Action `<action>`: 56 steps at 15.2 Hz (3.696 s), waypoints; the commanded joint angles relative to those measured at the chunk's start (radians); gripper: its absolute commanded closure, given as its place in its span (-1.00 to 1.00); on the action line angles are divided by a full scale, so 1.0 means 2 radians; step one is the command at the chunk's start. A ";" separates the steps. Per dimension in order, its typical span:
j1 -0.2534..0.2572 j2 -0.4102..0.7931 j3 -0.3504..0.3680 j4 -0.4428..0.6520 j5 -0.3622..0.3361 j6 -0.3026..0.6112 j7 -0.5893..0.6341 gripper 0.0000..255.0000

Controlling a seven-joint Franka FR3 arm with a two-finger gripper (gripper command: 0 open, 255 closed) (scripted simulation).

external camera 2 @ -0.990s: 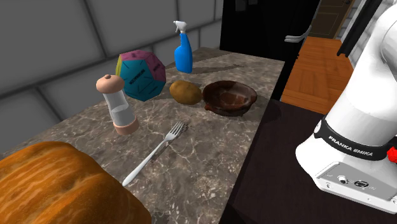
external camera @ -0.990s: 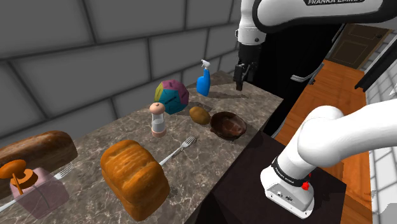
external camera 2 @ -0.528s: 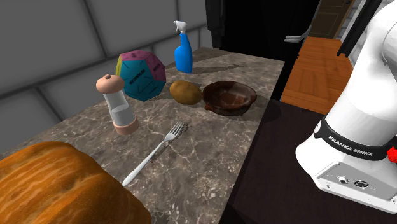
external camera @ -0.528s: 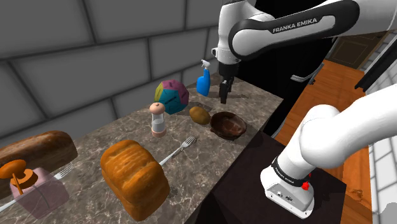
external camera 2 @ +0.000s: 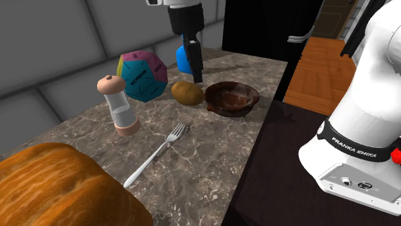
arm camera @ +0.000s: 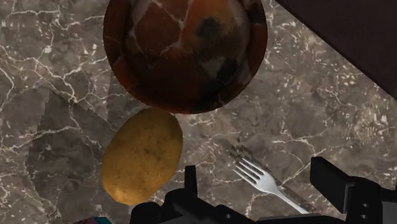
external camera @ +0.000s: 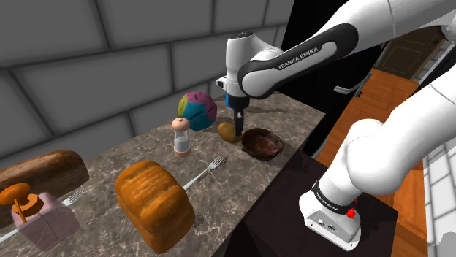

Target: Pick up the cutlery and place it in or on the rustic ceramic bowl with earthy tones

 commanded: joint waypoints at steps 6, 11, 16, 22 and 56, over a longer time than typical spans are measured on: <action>0.038 0.105 0.017 0.006 -0.002 0.116 -0.101 -1.00; 0.060 0.179 0.038 0.017 -0.010 0.190 -0.163 -1.00; 0.066 0.224 0.043 0.021 -0.024 0.235 -0.176 -1.00; 0.067 0.256 0.038 0.022 -0.035 0.266 -0.168 -1.00; 0.063 0.134 0.050 0.025 0.003 0.142 -0.201 1.00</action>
